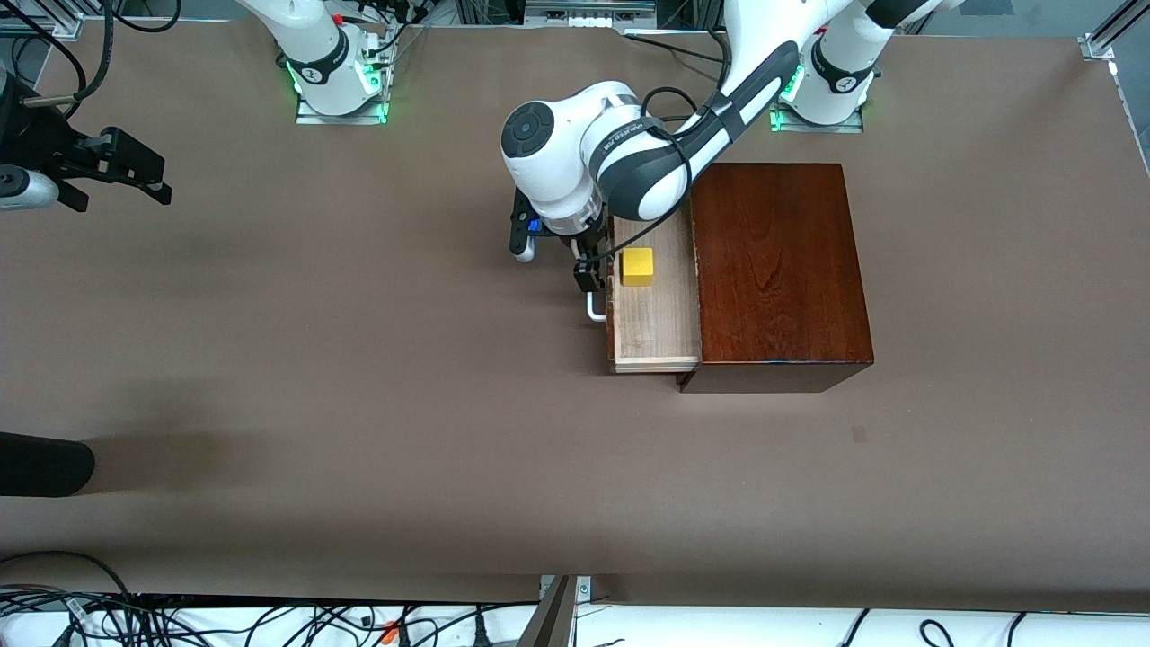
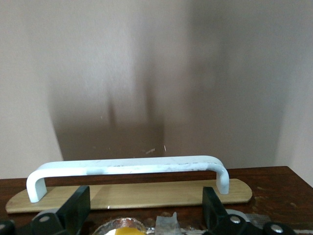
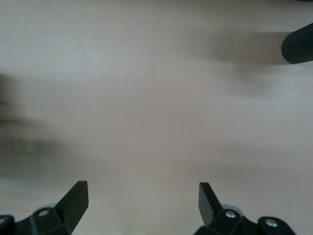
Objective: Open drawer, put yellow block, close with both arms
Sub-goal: 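Push the drawer shut into the box with the left gripper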
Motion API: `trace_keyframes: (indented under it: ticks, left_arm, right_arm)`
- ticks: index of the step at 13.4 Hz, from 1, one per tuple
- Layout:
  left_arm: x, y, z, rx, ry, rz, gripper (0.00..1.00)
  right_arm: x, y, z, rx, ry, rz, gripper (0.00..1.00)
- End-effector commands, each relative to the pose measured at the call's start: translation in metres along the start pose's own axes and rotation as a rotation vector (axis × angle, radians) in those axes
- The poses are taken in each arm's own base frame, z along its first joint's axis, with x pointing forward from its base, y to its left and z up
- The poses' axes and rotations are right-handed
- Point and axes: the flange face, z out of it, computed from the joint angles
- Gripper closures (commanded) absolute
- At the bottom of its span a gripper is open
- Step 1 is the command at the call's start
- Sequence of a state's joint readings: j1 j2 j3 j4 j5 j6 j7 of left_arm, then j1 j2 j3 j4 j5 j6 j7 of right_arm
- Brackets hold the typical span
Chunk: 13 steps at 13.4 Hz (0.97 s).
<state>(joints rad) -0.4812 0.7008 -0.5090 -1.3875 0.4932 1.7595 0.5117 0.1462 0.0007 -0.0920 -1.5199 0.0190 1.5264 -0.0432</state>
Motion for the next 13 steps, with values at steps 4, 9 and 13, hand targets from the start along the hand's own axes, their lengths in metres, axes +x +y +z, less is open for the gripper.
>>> trace_keyframes:
  ticks: [4, 9, 13]
  left_arm:
    - [-0.037, -0.015, 0.009, 0.023, -0.112, 0.033, 0.0]
    - [-0.057, -0.033, 0.009, 0.015, -0.107, 0.049, 0.0]
    - [-0.065, -0.032, 0.008, 0.015, -0.118, 0.041, 0.0]
  right_arm:
    - [0.003, 0.004, -0.004, -0.005, 0.011, 0.013, 0.0]
    - [0.003, 0.005, -0.003, -0.005, 0.008, 0.015, 0.0]
    - [0.003, 0.006, -0.003, -0.005, 0.008, 0.016, 0.0]
